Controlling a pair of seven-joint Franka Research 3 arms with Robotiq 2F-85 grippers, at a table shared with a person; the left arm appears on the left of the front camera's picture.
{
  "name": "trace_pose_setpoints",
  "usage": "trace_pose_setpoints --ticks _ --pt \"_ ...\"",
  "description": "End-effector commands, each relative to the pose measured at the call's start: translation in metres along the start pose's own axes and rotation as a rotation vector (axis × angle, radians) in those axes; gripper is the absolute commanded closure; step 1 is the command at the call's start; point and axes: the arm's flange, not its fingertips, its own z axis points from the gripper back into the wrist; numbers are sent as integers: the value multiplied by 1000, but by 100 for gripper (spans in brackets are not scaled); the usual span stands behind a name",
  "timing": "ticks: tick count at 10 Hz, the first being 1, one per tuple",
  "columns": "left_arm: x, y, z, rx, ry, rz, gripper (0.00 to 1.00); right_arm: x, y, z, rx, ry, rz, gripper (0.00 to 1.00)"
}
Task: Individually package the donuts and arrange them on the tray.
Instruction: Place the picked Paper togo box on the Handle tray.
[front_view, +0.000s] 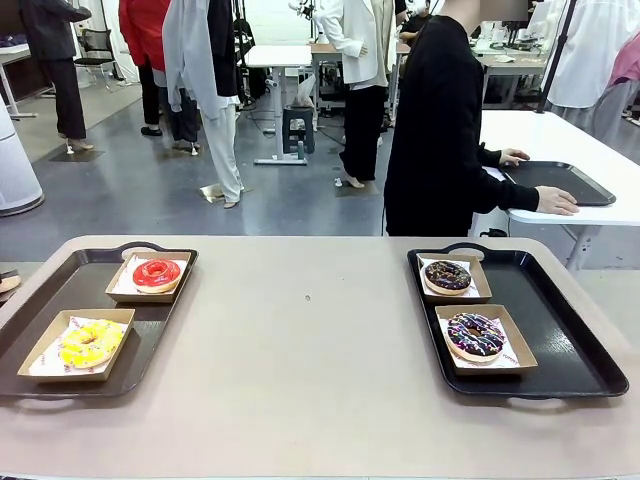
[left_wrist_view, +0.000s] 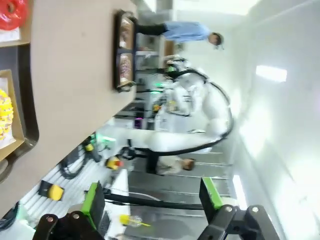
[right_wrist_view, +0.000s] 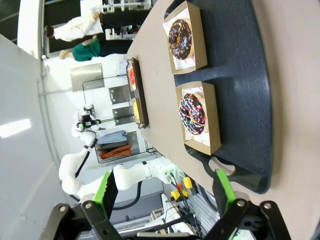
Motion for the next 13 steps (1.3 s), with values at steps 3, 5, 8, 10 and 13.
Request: trace_pose_setpoints --ticks 3,5,8,10,13 --pt "-1 56 45 -67 3 14 0 -2 3 -1 3 -1 -3 0" --pt "-7 85 52 -22 -29 3 0 -2 3 -1 3 -1 -3 0" --pt "-1 114 54 102 -109 -38 0 -2 3 -1 3 -1 -3 0" --pt "-1 122 58 96 -161 -32 0 -2 3 -1 3 -1 -3 0" --pt "-3 126 69 79 -214 -15 0 -2 3 -1 3 -1 -3 0"
